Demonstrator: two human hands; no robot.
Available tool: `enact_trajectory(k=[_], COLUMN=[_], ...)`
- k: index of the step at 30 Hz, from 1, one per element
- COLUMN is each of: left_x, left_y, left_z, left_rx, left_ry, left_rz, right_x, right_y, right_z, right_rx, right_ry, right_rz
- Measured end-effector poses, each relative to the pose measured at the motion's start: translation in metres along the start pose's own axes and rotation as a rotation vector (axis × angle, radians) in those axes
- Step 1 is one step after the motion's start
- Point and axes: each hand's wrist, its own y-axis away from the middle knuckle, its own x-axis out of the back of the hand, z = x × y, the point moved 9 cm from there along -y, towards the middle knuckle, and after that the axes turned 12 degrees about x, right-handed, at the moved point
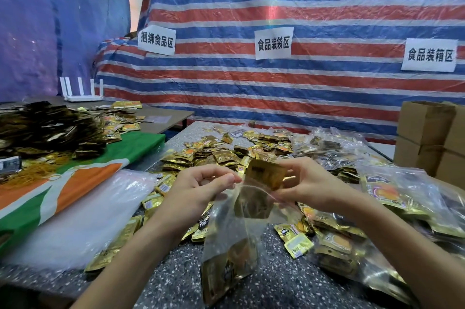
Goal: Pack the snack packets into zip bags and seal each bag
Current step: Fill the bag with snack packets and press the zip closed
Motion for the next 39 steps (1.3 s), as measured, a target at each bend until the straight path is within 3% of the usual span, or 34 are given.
enact_trajectory(k=[8, 11, 16, 24, 26, 29, 33, 39], left_x=[0.013, 0.017, 0.035, 0.024, 0.023, 0.023, 0.025, 0.023], left_y=[-0.009, -0.008, -0.003, -0.002, -0.002, -0.005, -0.013, -0.016], left_z=[-0.004, -0.003, 0.014, 0.016, 0.014, 0.005, -0.015, -0.027], left_rx=[0.016, -0.005, -0.136, -0.224, -0.231, -0.191, -0.079, -0.015], left_ry=[0.082, 0.094, 0.046, -0.281, -0.264, -0.215, -0.21, -0.118], left_rz=[0.104, 0.115, 0.218, 0.233, 0.258, 0.237, 0.209, 0.16], right_x=[-0.003, 0.006, 0.038, 0.045, 0.05, 0.044, 0.058, 0.061], right_y=[0.016, 0.017, 0.022, 0.028, 0.03, 0.029, 0.036, 0.045], right_z=[-0.003, -0.003, -0.013, -0.009, -0.004, 0.005, 0.016, 0.026], right_rx=[-0.087, -0.028, 0.068, 0.089, 0.069, -0.009, -0.061, -0.149], right_ry=[0.137, 0.209, 0.031, 0.03, 0.02, 0.036, -0.017, 0.074], right_rz=[-0.147, -0.007, 0.297, 0.342, 0.371, 0.281, 0.397, 0.379])
